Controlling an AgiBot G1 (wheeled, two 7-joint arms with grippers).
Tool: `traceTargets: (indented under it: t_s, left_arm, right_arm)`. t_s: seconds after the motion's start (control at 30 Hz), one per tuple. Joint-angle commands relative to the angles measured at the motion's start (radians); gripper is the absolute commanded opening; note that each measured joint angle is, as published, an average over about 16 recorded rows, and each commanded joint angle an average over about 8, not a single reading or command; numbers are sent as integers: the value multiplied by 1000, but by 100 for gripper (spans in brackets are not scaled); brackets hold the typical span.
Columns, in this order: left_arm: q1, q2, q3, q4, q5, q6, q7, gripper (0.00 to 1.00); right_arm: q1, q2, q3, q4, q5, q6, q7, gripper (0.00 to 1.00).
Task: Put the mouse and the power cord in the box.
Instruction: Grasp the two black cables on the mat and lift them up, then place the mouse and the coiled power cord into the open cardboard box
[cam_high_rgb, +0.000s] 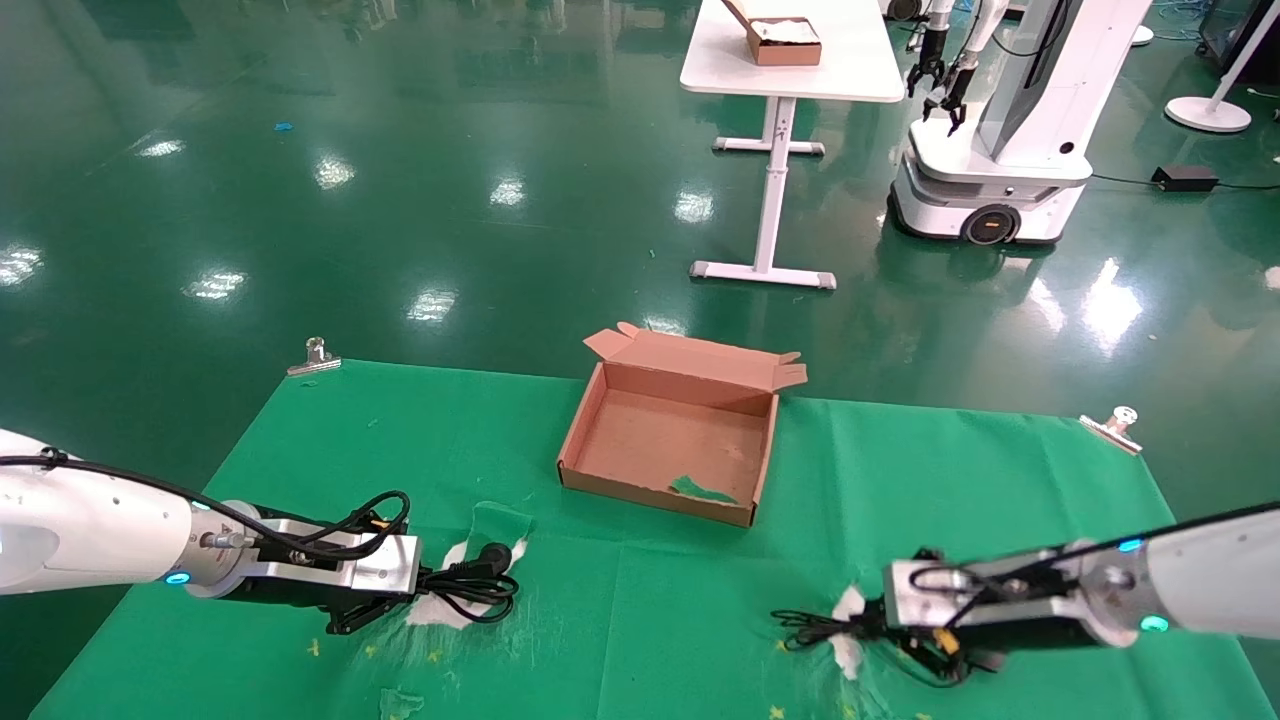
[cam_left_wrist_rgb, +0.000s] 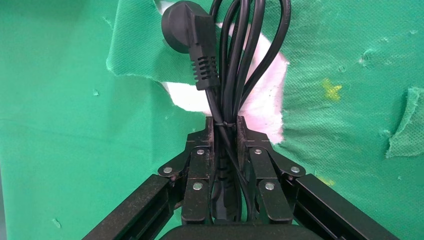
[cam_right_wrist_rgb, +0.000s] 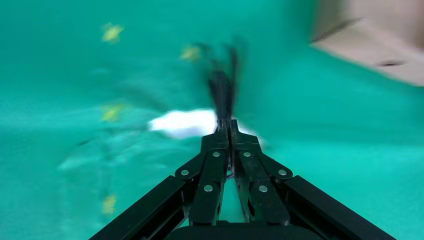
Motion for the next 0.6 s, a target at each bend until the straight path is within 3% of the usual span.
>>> traceTargets:
  t_s: [0.03, 0.33, 0.6]
  left_arm:
    - [-1, -1, 0, 3, -1, 4, -4, 0]
    - [-147, -29, -113, 22, -162, 90, -145, 0]
    - [-269, 39, -195, 39, -281, -14, -294, 0]
  right_arm:
    - [6, 7, 6, 3, 9, -7, -1, 0]
    - [184, 78, 53, 91, 68, -54, 71, 0]
    - [293, -15, 78, 118, 102, -13, 142, 0]
